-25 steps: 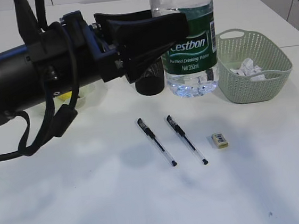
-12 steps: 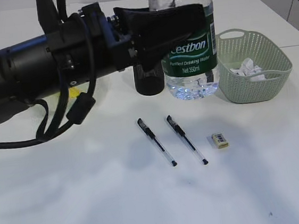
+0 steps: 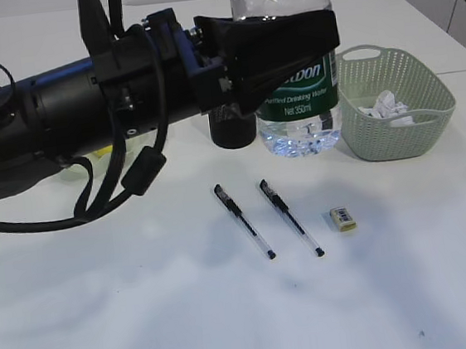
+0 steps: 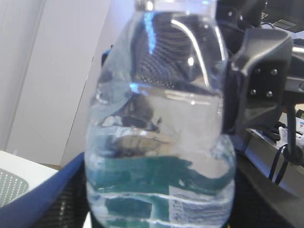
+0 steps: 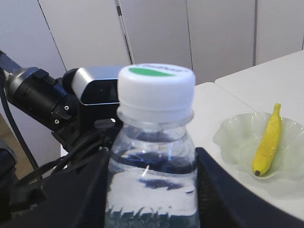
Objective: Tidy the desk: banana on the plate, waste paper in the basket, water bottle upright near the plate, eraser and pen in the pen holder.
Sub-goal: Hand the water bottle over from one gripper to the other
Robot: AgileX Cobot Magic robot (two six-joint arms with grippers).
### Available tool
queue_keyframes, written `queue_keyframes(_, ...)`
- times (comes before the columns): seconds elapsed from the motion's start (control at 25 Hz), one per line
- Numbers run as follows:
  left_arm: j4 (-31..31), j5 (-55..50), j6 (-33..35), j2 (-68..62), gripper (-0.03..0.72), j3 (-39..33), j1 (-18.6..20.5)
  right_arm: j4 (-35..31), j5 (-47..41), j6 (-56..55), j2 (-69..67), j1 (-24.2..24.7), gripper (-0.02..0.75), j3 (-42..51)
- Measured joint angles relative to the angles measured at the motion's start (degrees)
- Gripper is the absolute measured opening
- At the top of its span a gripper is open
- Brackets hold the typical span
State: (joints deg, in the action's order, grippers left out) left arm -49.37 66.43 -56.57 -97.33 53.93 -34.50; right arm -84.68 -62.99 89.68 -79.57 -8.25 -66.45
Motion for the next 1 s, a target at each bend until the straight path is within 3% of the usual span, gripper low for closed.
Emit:
queue_keyframes(0.44, 0.58, -0.13, -0.12, 0.0, 0.459, 0.0, -0.1, 0.0, 0.16, 0.12, 0.0, 0.0, 0.361, 0.0)
queue_keyframes(0.84, 0.7, -0.93, 0.89, 0.0, 0.426, 0.0, -0.1, 0.3, 0.29, 0.46, 0.0, 0.0, 0.363, 0.0)
queue_keyframes(1.0, 0.7, -1.08, 1.52, 0.0, 0.416, 0.0, -0.1, 0.32, 0.41, 0.55, 0.0, 0.0, 0.409, 0.0)
